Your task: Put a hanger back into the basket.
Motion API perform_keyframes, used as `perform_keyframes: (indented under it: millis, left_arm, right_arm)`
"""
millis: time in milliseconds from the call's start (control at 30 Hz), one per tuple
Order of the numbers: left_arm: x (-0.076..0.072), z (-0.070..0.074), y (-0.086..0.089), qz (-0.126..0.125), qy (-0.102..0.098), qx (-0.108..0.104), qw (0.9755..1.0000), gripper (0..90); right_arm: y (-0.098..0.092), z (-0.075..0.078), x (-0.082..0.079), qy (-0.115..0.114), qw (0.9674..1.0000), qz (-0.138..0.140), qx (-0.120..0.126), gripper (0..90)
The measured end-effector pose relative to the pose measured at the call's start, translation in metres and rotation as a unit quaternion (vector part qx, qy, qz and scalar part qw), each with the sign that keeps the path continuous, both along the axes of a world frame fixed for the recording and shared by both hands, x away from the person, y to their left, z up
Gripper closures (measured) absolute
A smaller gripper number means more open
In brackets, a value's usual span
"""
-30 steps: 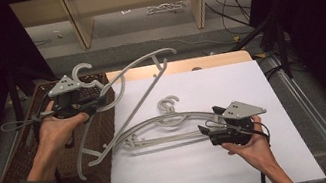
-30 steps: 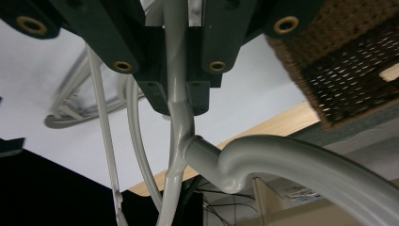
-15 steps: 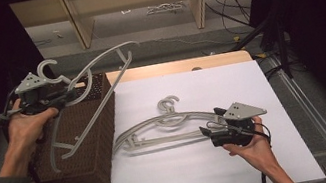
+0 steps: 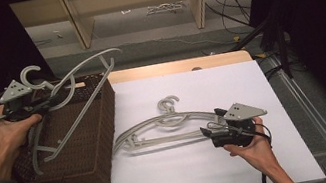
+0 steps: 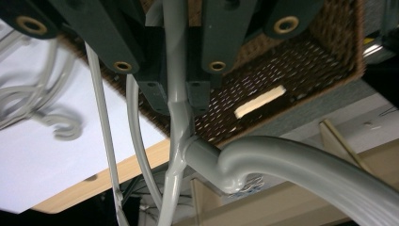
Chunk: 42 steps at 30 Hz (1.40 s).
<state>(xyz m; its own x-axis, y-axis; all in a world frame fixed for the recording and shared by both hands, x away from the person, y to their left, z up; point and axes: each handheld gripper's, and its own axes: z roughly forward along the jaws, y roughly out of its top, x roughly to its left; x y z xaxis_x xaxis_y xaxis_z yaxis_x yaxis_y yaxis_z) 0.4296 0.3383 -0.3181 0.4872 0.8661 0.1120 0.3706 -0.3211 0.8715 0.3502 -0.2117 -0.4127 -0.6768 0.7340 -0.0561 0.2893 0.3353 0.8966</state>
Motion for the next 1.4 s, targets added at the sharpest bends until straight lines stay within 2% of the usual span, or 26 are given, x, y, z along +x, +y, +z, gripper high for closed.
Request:
perform_keyframes:
  millis: [200,500,567,633,767,867,900,1067,1100,1133,1167,1200,1400]
  left_arm:
    - [-0.001,-0.007,0.012,0.005,-0.005,0.015,0.9999,81.9]
    - [-0.001,-0.017,0.029,0.013,0.002,0.035,0.9993,81.9]
    - [-0.001,-0.018,0.030,0.012,0.003,0.034,0.9994,81.8]
    - [-0.002,-0.021,0.035,0.016,0.007,0.044,0.9989,81.9]
    - [-0.002,-0.024,0.040,0.023,0.011,0.042,0.9988,81.9]
    - [-0.002,-0.028,0.045,0.031,0.018,0.047,0.9983,81.9]
    - [-0.001,-0.031,0.049,0.037,0.027,0.054,0.9975,81.9]
    - [0.001,-0.040,0.053,0.044,0.035,0.051,0.9971,81.9]
    - [0.002,-0.042,0.056,0.038,0.047,0.074,0.9955,81.8]
    - [0.003,-0.044,0.056,0.043,0.047,0.072,0.9954,81.9]
    - [0.003,-0.045,0.058,0.039,0.055,0.085,0.9941,81.8]
    - [0.003,-0.047,0.058,0.041,0.058,0.080,0.9943,81.8]
    - [0.006,-0.057,0.059,0.043,0.074,0.084,0.9928,81.8]
  right_arm:
    - [0.000,-0.001,0.000,-0.003,1.0000,-0.001,0.004,21.2]
    - [0.001,0.000,-0.002,-0.014,0.9998,-0.003,0.011,18.8]
    - [0.001,0.000,-0.003,-0.012,0.9999,-0.002,0.009,18.6]
    - [0.000,0.000,-0.003,-0.011,0.9999,-0.002,0.009,18.7]
    - [0.000,-0.001,-0.003,-0.015,0.9998,-0.004,0.010,18.7]
    - [0.001,-0.001,-0.003,-0.013,0.9999,-0.002,0.010,18.8]
    - [0.000,-0.001,-0.003,-0.009,0.9999,0.001,0.008,18.8]
    - [0.001,-0.001,-0.003,-0.007,1.0000,0.002,0.006,18.8]
    - [0.001,-0.001,-0.003,-0.006,1.0000,0.003,0.006,18.8]
    - [0.001,-0.001,-0.003,-0.007,1.0000,0.003,0.006,18.8]
    - [0.001,-0.001,-0.003,-0.007,1.0000,0.002,0.005,18.8]
    - [0.001,-0.001,-0.003,-0.007,1.0000,0.002,0.005,18.8]
    - [0.001,-0.002,-0.003,-0.007,1.0000,0.002,0.005,18.9]
